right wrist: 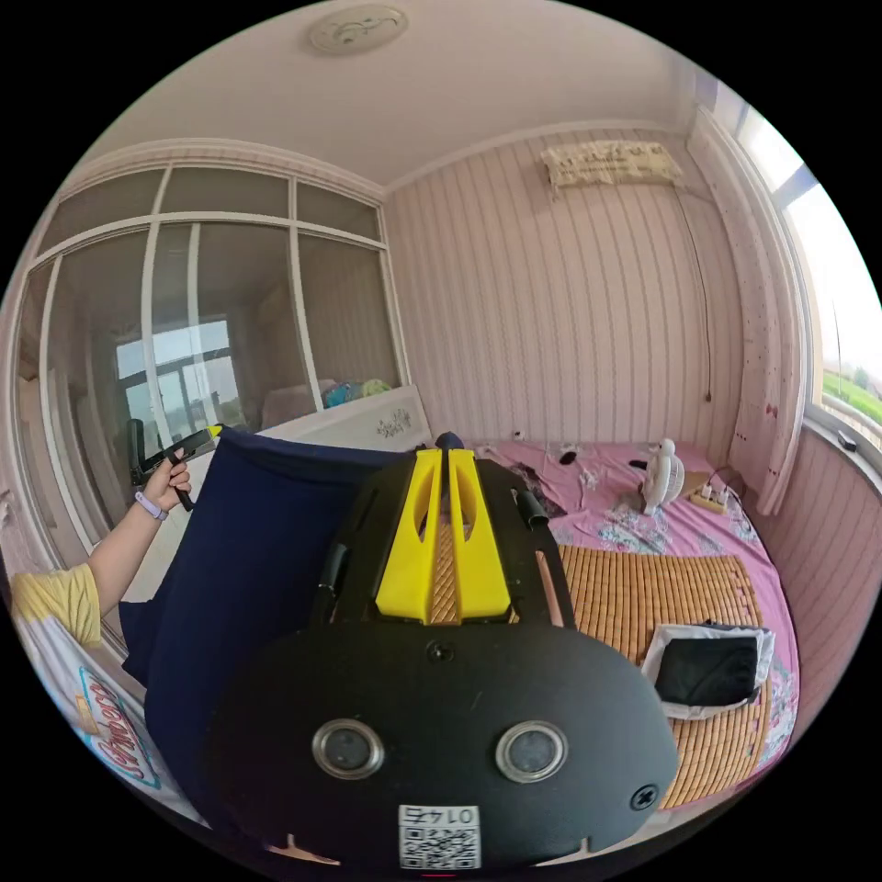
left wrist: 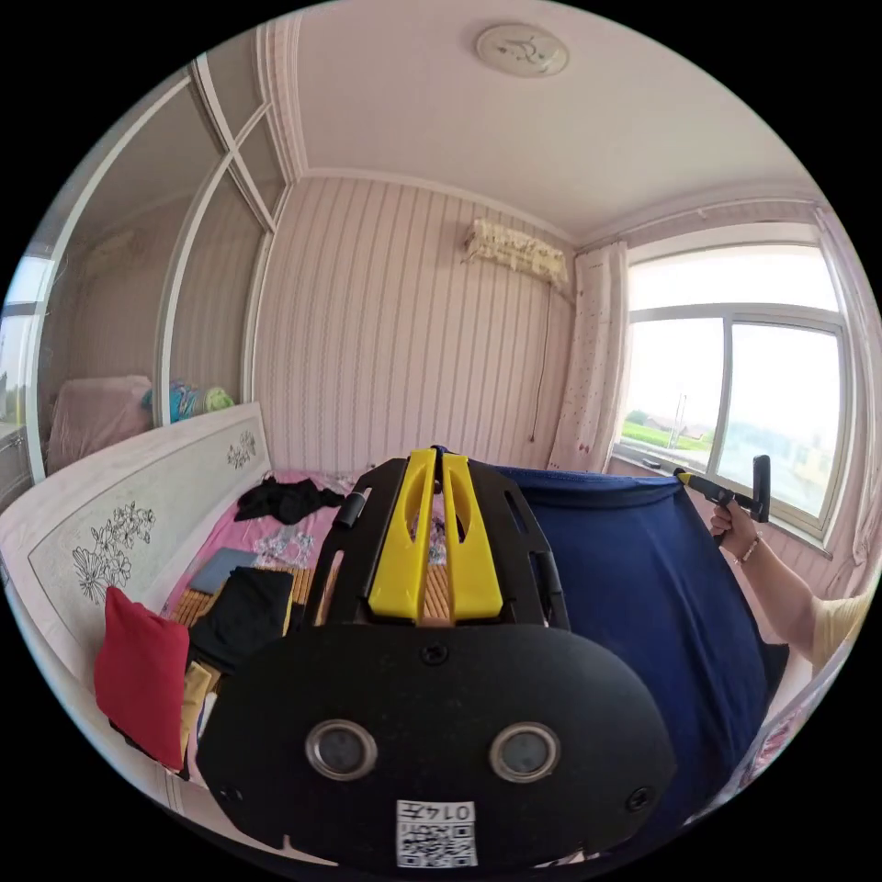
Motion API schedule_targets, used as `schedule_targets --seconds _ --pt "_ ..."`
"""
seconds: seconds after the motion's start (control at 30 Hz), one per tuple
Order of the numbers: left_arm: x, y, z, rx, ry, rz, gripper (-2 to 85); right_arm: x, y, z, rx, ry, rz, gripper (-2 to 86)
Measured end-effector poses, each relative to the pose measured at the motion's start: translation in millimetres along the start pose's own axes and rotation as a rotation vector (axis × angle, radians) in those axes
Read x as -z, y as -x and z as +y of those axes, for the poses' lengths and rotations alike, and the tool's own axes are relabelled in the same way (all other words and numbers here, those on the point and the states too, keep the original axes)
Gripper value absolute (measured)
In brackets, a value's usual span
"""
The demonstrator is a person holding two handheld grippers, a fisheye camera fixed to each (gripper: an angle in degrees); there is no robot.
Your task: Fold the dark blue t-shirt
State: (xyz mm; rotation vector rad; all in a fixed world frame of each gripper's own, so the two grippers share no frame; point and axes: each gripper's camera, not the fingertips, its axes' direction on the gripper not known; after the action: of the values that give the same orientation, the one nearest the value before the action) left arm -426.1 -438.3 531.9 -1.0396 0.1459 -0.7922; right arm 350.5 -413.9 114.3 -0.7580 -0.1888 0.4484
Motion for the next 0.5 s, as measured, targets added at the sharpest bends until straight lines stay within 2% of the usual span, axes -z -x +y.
schedule_targets --seconds 0.07,0.13,0.23,0.3,0.4,0.5 --pt "-67 12 17 0.045 0.146 -0.050 -0.7 -44 -22 5 -0.103 0.096 0.008 0.7" --pt "-103 15 20 0.074 0.184 -0.049 -0.7 -67 -40 -2 -0.194 0.085 -0.008 0.7" --pt "-130 10 -1 0.024 0.105 -0.121 -0.7 -74 -55 -35 -0.258 -0.066 -0.045 0.7" --pt "-134 12 -16 0.028 0.024 -0.107 -0.7 -69 -63 -56 -0.258 -0.198 -0.096 0.7" --pt "-142 21 -21 0.029 -0.054 -0.029 -0.7 -69 -67 -53 -0.185 -0.266 -0.122 0.7" --pt "-162 28 8 -0.010 -0.019 0.022 -0.7 -84 -77 -13 -0.158 -0.227 -0.117 0.8"
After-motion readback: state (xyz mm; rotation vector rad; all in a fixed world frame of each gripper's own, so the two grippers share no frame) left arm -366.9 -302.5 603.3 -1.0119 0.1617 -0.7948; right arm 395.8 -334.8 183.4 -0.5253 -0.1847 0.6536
